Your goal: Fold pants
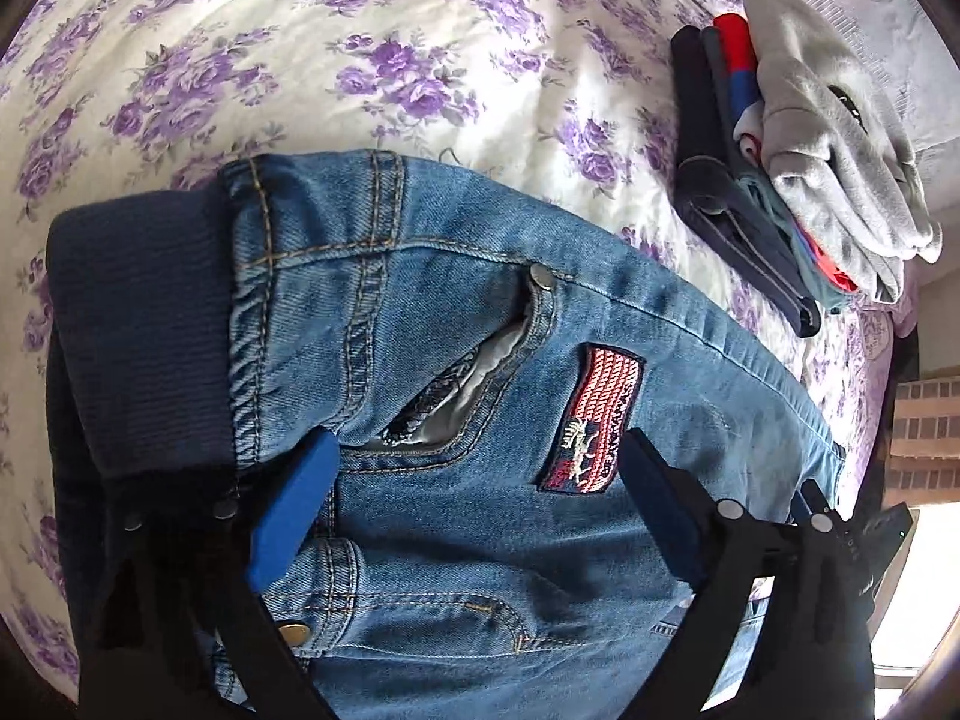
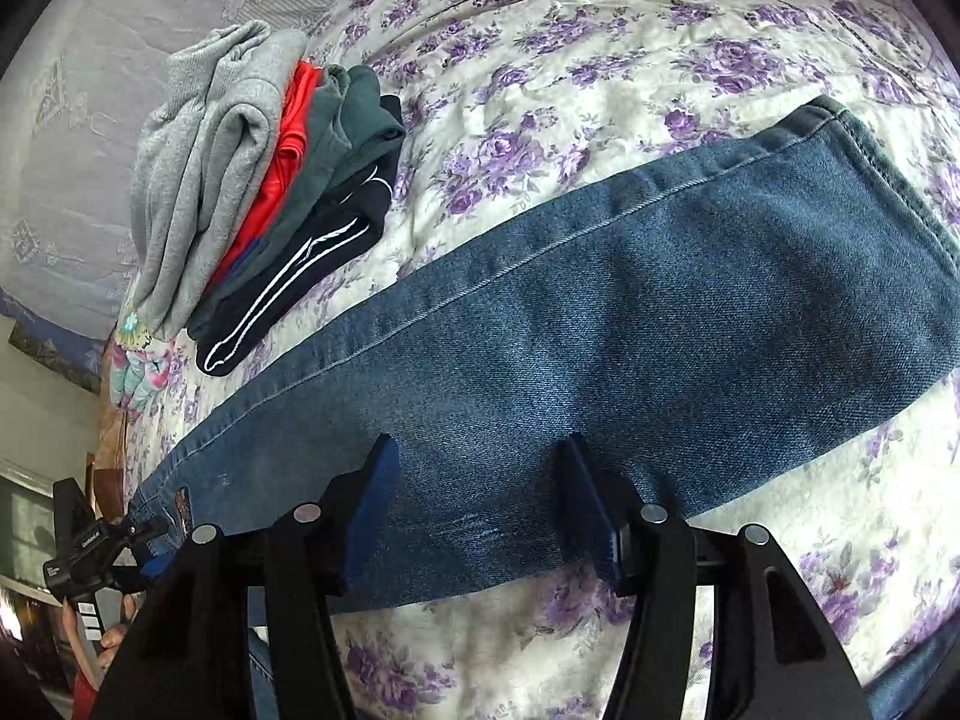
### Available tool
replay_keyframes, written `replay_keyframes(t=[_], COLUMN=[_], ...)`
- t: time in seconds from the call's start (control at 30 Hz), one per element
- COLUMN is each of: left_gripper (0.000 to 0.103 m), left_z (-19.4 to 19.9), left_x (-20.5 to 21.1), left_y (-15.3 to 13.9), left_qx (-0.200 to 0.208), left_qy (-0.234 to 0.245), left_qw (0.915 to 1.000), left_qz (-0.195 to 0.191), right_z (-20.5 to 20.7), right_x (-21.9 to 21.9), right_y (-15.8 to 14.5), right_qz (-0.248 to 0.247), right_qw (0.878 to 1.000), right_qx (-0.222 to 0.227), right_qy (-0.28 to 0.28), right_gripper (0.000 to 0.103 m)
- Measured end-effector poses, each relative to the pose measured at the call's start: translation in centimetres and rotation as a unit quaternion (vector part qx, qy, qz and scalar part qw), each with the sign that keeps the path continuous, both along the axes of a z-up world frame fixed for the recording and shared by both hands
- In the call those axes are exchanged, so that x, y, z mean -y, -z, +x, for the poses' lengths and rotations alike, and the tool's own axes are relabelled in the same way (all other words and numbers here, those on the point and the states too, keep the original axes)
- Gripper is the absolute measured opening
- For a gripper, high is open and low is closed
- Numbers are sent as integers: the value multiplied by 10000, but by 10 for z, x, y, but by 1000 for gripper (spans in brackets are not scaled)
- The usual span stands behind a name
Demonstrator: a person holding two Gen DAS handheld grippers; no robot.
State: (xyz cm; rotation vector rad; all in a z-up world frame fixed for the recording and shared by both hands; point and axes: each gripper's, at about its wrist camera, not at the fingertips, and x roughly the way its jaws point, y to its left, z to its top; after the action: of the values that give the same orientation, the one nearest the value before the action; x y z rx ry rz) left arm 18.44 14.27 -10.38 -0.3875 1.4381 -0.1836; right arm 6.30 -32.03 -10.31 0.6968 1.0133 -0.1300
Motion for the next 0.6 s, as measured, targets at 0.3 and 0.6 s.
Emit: replay_keyframes(t=[0.3,0.6], left_gripper=[89,89], left_z=[2,25], left_x=[-37,-78], left_y=[-55,-60], left_qx=[635,622], left_qy=[-130,-647], left_qw=[9979,9960], left_qz=[-27,-32], right_z=[17,104], right_x=[-8,-46], right_y=[-68,-71], right_qz=[-1177,-1601], right_qw=[9715,9185], right_qx=[942,701], right_qy=[-1829,-3547], right_gripper=[84,84])
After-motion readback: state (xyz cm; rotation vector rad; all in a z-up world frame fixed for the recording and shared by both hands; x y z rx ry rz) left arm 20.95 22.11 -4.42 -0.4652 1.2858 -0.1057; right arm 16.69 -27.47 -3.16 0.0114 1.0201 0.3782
